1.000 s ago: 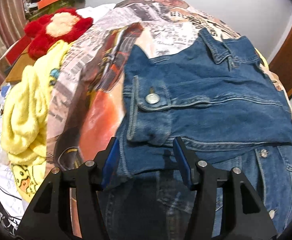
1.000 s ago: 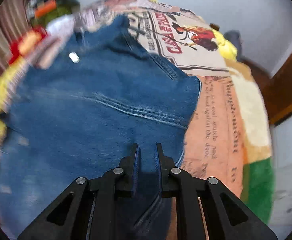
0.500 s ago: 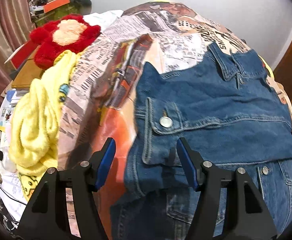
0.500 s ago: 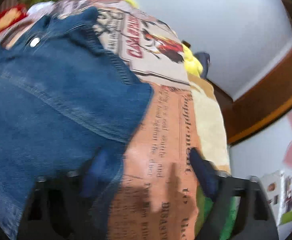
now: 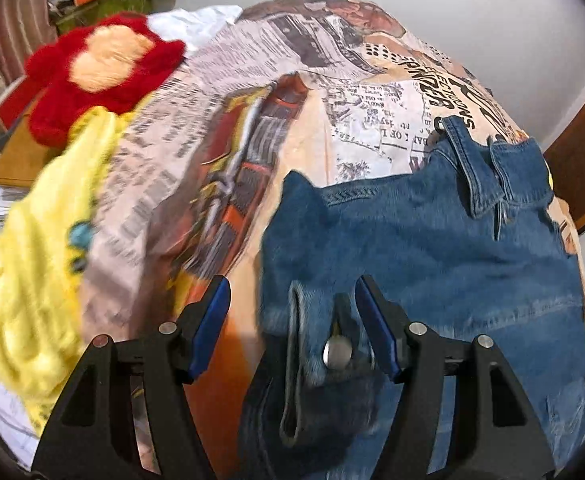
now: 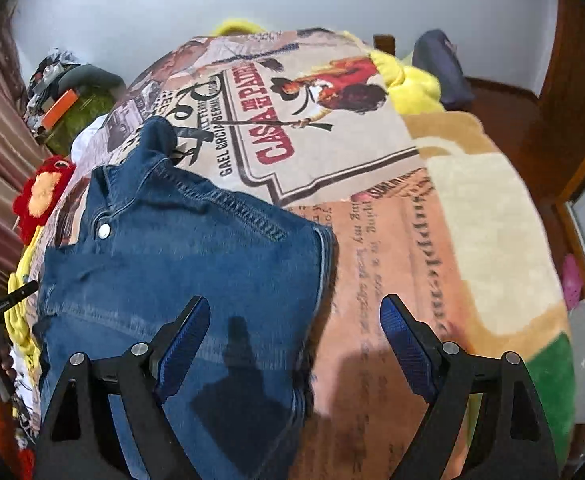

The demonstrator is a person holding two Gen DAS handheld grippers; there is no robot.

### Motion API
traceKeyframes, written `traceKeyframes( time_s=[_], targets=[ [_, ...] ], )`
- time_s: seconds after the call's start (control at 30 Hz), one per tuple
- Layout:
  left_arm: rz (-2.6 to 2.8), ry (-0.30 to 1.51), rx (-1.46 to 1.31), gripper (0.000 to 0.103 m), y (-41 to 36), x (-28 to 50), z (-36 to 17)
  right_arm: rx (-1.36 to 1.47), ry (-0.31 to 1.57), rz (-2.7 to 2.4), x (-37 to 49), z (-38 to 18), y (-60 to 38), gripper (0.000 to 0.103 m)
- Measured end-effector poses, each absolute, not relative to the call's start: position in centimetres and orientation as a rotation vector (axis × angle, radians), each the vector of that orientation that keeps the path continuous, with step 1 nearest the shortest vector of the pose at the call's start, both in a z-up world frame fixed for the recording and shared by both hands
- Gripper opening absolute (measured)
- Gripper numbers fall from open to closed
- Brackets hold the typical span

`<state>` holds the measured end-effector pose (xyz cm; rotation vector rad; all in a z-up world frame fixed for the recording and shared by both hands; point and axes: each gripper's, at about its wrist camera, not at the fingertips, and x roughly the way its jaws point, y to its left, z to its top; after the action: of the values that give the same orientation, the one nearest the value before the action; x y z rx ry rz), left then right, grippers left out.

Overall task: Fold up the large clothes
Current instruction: 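Release the jacket with the right tool and regrasp its folded edge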

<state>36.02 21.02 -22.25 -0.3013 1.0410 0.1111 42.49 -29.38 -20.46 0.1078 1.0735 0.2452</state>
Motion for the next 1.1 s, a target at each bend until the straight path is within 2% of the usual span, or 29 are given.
traceKeyframes(
  time_s=[0.07,0.23,0.27,0.33,0.37,0.4,0.47,0.57,0.93,1.1],
  targets=[
    [0.1,1.064,-0.314,0.064,21.3,37.4,-23.2,0.105,1.087,0.237,43.8,-21.3,-29.1,0.081],
    [0.068,1.106,-0.325,0.064,21.6,40.1,-25.2,0.144,1.145,0.242,46.7,-23.9,-28.8,0.058],
    [0.061,1.111,-0.326,0.062,21.6,40.5,-25.5,0.162,1.152,0.238,47.1,-24.4,-28.7,0.05],
    [0.066,1.113,-0.317,0.051,21.5,41.1,-25.9,0.171,1.133,0.209,47.7,-24.8,-28.5,0.033],
    [0.08,1.114,-0.3,0.039,21.4,41.5,-26.1,0.155,1.126,0.201,47.9,-24.7,-28.3,0.022],
    [0.081,1.112,-0.291,0.025,21.3,41.8,-26.2,0.144,1.12,0.194,48.0,-24.6,-28.2,0.018],
    [0.072,1.097,-0.279,0.014,21.0,42.2,-26.1,0.133,1.101,0.196,48.5,-24.2,-27.9,0.014],
    [0.101,1.067,-0.215,0.009,20.1,42.3,-24.9,0.111,1.067,0.206,49.2,-23.0,-27.4,0.011],
    [0.142,0.847,-0.113,0.008,20.8,41.0,-16.9,0.004,0.881,0.27,53.1,-16.2,-23.5,0.011],
    [0.197,0.911,-0.105,0.008,22.0,43.6,-19.2,-0.073,0.889,0.238,54.9,-18.0,-22.1,0.011]
  ],
)
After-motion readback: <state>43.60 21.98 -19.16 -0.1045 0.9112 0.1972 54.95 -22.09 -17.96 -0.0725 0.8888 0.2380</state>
